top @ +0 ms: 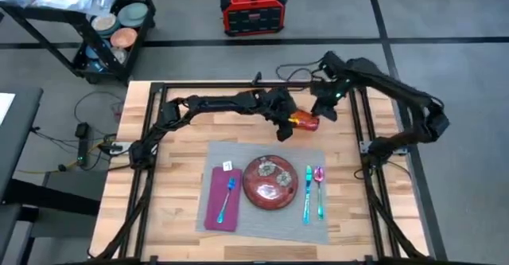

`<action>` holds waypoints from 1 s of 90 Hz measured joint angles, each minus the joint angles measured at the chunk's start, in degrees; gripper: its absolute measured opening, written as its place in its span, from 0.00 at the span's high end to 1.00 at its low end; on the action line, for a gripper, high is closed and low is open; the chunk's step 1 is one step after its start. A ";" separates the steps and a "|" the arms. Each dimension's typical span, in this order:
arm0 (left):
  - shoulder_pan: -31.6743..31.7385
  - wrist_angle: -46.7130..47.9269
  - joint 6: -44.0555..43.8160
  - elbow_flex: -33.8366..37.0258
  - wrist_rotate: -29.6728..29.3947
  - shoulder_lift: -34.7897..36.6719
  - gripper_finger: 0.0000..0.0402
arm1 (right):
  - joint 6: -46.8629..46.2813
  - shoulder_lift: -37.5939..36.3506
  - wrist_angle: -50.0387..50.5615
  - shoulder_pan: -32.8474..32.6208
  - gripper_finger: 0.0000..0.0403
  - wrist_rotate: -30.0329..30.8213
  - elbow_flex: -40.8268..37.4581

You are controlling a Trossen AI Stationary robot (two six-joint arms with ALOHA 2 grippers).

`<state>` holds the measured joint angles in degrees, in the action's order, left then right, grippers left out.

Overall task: Set table place
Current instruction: Adjust the red cup

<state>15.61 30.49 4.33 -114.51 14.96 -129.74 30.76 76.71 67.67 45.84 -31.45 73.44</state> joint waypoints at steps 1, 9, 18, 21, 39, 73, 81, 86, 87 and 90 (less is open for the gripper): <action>-0.18 0.98 0.77 -0.77 -0.25 0.04 1.00 | -0.23 -0.70 0.71 0.00 0.79 0.12 0.53; -1.03 8.42 5.06 -5.88 -2.69 0.19 1.00 | -2.33 -5.84 4.57 0.00 0.79 0.19 3.89; -1.44 17.57 8.54 -10.82 -7.07 0.16 1.00 | -5.62 -11.60 5.11 -0.02 0.79 0.80 5.14; -1.52 19.02 10.06 -11.71 -9.21 0.17 1.00 | -6.86 -13.48 5.14 0.00 0.79 1.44 5.24; -1.98 27.05 15.09 -12.84 -13.01 0.06 1.00 | -13.12 -22.09 5.39 -0.09 0.79 4.78 4.95; -5.15 40.32 23.27 -19.50 -21.08 -2.66 1.00 | -20.68 -26.57 10.16 -0.09 0.79 5.02 4.93; -5.13 46.71 24.36 -19.71 -23.72 -3.84 1.00 | -20.93 -26.45 11.17 -0.09 0.79 5.02 4.89; -5.13 51.58 25.12 -20.49 -27.48 -4.58 1.00 | -21.07 -26.48 11.72 -0.09 0.79 5.02 4.89; -5.13 52.40 25.30 -20.48 -28.24 -4.67 1.00 | -21.19 -26.49 11.82 -0.09 0.79 5.01 4.89; -5.05 54.74 25.91 -20.41 -30.13 -5.09 1.00 | -21.62 -26.51 11.92 -0.10 0.79 4.99 4.89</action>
<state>10.56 85.23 30.24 -134.93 -15.17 -134.83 9.14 50.19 79.59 45.74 -26.46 78.32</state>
